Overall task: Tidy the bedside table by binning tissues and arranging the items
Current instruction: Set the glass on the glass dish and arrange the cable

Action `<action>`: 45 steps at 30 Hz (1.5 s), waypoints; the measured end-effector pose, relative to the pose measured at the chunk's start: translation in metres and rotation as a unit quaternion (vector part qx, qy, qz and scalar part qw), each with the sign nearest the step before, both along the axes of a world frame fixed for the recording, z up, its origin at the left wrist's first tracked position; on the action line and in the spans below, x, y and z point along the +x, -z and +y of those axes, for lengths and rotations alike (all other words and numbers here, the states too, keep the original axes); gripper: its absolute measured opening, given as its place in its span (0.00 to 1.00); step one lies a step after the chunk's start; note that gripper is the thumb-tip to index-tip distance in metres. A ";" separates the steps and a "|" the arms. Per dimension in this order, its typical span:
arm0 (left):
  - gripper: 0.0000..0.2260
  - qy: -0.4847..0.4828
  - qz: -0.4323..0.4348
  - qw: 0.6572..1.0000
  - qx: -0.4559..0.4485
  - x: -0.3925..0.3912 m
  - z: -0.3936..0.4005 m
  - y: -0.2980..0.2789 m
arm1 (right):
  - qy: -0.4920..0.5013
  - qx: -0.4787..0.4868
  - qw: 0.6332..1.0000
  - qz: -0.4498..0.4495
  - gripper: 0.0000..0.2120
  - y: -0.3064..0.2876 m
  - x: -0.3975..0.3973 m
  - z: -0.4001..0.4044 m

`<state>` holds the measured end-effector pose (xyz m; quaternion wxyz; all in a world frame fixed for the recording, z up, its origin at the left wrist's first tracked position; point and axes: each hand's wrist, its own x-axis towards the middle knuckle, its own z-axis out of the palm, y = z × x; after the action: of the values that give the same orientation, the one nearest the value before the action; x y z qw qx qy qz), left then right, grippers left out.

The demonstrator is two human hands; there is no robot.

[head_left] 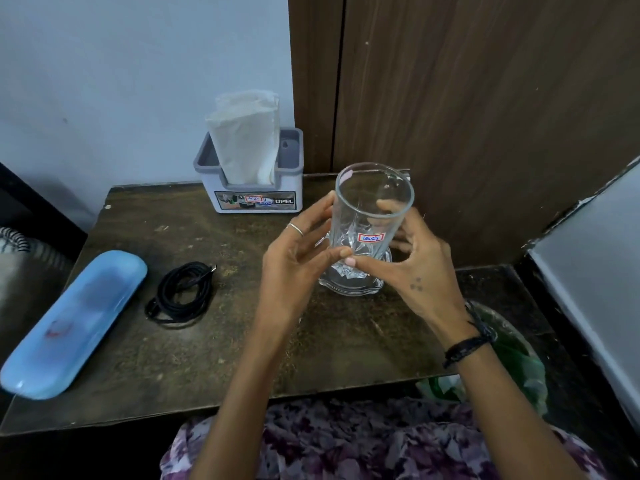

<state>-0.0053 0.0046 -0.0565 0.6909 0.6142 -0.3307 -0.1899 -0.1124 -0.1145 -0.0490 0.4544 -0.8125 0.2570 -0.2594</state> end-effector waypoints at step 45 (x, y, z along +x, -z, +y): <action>0.33 0.008 -0.021 0.971 0.237 0.016 0.010 0.030 | -0.087 0.019 0.981 0.172 0.45 0.015 -0.007 -0.029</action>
<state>0.0109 0.0142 -0.0861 0.5170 0.7615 -0.2960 -0.2552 -0.1198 -0.1440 -0.0636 0.4394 -0.8556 0.2645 -0.0701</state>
